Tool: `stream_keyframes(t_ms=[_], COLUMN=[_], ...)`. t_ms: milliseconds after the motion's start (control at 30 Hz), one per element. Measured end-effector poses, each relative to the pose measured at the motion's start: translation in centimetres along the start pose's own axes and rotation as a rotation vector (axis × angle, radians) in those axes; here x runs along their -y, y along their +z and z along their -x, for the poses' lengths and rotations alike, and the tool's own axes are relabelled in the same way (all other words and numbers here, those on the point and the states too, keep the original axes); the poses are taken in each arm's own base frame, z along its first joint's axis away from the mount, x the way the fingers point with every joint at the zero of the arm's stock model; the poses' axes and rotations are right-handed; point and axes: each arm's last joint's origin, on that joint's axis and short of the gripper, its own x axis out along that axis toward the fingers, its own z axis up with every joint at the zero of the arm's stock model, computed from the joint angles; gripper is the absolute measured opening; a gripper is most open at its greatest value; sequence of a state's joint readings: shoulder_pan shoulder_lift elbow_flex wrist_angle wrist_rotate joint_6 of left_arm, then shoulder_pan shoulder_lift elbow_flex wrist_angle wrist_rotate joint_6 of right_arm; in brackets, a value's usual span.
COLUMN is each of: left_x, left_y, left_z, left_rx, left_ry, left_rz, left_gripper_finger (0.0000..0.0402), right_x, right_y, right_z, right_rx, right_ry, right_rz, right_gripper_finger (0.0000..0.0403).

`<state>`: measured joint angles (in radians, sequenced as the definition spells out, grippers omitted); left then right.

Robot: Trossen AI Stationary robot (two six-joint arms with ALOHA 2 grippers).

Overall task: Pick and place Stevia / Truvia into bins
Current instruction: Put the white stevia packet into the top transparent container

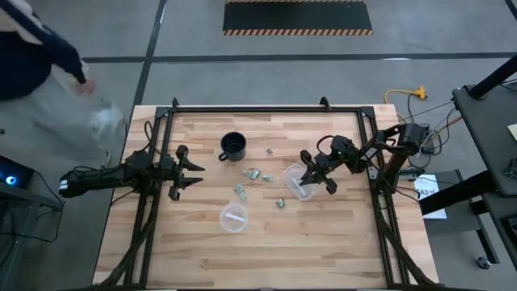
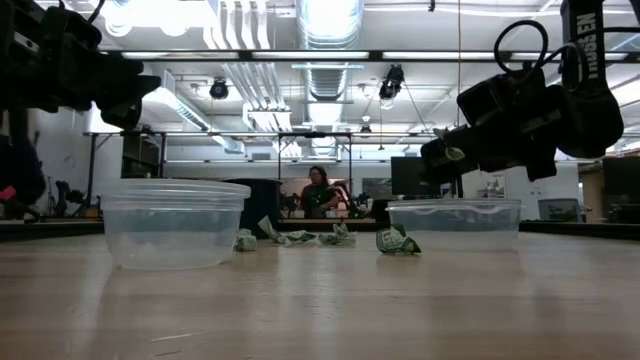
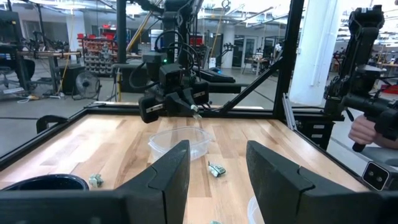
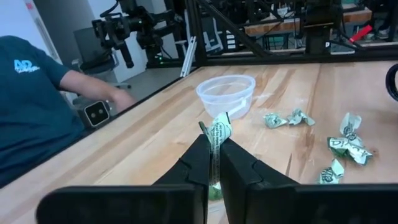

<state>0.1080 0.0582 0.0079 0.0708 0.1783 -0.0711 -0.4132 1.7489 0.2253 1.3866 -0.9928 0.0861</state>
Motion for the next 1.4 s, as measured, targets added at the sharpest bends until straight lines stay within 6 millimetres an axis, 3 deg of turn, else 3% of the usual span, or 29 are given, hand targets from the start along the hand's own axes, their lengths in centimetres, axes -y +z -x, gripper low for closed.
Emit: stream_keyframes(t_ms=[200, 533, 700, 1100, 1400], left_x=[0.0, 0.0, 0.0, 0.0, 0.1], left_y=[0.0, 0.0, 0.0, 0.0, 1.1], left_z=[0.0, 0.0, 0.0, 0.0, 0.1], left_rx=[0.000, 0.000, 0.000, 0.001, 0.110], left_ry=[0.000, 0.000, 0.000, 0.000, -0.013], left_rz=[0.000, 0.000, 0.000, 0.001, 0.084], left_gripper_finger=[0.0141, 0.0141, 0.0141, 0.0141, 0.0141], right_x=[-0.2, -0.3, -0.3, -0.3, -0.2], right_y=[0.1, 0.6, 0.6, 0.6, 0.6], right_z=[-0.6, -1.5, -1.5, -1.5, -1.5], right_rx=[0.000, 0.007, 0.010, 0.011, 0.014], right_ry=[0.021, 0.050, 0.034, 0.025, -0.011], right_rz=[-0.006, -0.010, 0.021, 0.058, 0.069], right_gripper_finger=[0.0045, 0.0189, 0.0232, 0.0239, 0.0228])
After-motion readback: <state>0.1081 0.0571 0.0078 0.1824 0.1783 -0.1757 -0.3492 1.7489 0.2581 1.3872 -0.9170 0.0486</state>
